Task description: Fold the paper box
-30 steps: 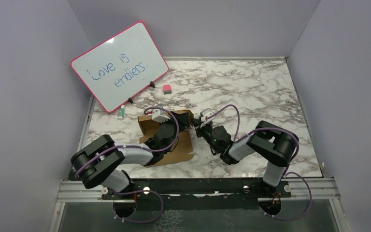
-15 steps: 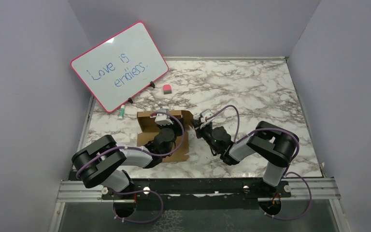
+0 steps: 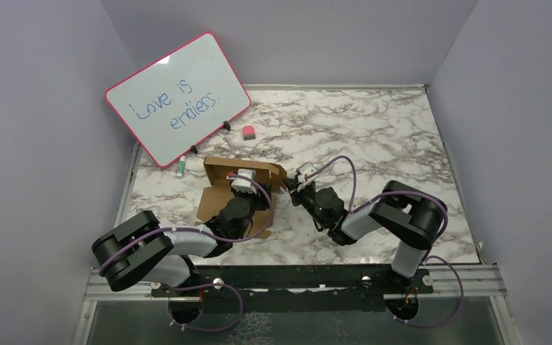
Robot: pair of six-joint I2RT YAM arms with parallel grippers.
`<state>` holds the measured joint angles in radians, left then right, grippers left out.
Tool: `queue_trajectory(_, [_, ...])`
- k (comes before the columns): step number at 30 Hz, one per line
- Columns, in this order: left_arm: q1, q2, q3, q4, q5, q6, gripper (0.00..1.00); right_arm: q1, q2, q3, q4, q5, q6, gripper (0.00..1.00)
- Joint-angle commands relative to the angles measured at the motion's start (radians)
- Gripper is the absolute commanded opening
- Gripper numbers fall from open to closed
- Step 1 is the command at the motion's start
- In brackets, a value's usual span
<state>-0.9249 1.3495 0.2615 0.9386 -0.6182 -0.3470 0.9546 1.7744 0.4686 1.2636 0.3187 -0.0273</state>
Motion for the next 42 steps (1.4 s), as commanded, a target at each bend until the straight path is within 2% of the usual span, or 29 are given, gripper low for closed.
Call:
queue_trajectory(1, [-0.014, -0.050, -0.064, -0.004, 0.092, 0.065, 0.59, 0.005, -0.019, 0.016, -0.013, -0.018, -0.014, 0.01])
queue_trajectory(5, [-0.028, -0.034, -0.071, -0.003, 0.107, 0.077, 0.63, 0.006, -0.011, 0.020, -0.013, -0.020, -0.013, 0.01])
queue_trajectory(8, [-0.035, 0.044, -0.033, 0.008, 0.091, 0.115, 0.65, 0.006, -0.005, 0.023, -0.016, -0.030, -0.007, 0.01])
queue_trajectory(22, [-0.035, 0.413, 0.072, 0.281, -0.025, 0.203, 0.68, 0.007, -0.017, 0.020, -0.044, -0.066, 0.004, 0.01])
queue_trajectory(27, [-0.035, 0.460, 0.060, 0.375, -0.112, 0.210, 0.60, 0.007, -0.021, 0.018, -0.048, -0.070, 0.001, 0.01])
queue_trajectory(32, [-0.034, 0.435, 0.010, 0.466, -0.160, 0.222, 0.50, 0.007, -0.021, 0.017, -0.050, -0.068, -0.006, 0.01])
queue_trajectory(35, [-0.032, 0.423, 0.000, 0.464, -0.158, 0.215, 0.49, 0.007, -0.020, 0.019, -0.054, -0.075, -0.008, 0.01])
queue_trajectory(39, [-0.015, 0.448, -0.024, 0.469, -0.152, 0.134, 0.47, 0.007, -0.034, 0.020, -0.075, -0.091, 0.008, 0.01])
queue_trajectory(42, [-0.005, 0.498, -0.066, 0.545, -0.141, 0.044, 0.43, 0.007, -0.054, 0.021, -0.101, -0.105, 0.025, 0.01])
